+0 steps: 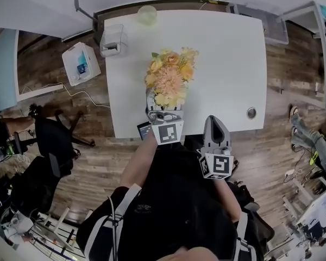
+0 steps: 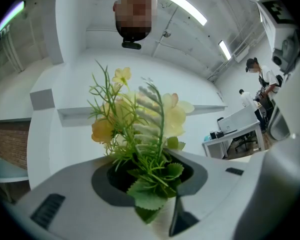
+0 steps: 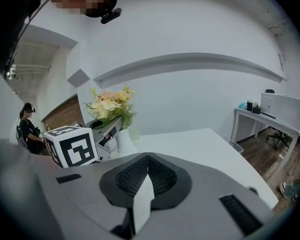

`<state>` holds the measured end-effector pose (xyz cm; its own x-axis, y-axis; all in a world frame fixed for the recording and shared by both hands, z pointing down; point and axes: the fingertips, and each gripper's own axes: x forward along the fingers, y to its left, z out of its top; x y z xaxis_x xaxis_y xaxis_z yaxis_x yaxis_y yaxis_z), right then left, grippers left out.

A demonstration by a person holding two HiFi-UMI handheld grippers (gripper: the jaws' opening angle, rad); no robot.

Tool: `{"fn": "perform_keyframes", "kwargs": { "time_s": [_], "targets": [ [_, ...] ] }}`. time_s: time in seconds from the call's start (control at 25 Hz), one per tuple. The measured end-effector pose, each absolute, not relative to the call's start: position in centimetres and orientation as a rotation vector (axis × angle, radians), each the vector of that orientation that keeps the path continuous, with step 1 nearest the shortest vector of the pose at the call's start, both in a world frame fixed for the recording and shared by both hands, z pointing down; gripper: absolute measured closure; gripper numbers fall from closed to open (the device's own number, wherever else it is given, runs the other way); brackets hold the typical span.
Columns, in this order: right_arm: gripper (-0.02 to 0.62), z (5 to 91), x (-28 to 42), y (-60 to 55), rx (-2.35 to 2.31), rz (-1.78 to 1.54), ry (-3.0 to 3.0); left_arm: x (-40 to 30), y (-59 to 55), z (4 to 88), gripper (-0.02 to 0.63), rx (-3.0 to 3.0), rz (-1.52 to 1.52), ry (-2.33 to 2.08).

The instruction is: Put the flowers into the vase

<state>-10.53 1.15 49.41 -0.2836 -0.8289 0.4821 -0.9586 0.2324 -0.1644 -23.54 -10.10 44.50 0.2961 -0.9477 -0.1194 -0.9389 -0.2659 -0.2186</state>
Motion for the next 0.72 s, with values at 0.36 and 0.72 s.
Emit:
{"fn": "perform_keyframes", "kwargs": {
  "time_s": [0.36, 0.72],
  "targets": [
    [0.580, 49.2, -10.8, 1.3, 1.657, 0.623, -2.234, -23.5, -9.1, 43.7, 0.331, -2.377, -0.020, 1.715],
    [0.580, 48.9, -11.2, 1.6, 1.662, 0.617, -2.260, -23.7, -7.7, 44.2, 0.278, -2.405, -0.082, 1.678]
  ]
}}
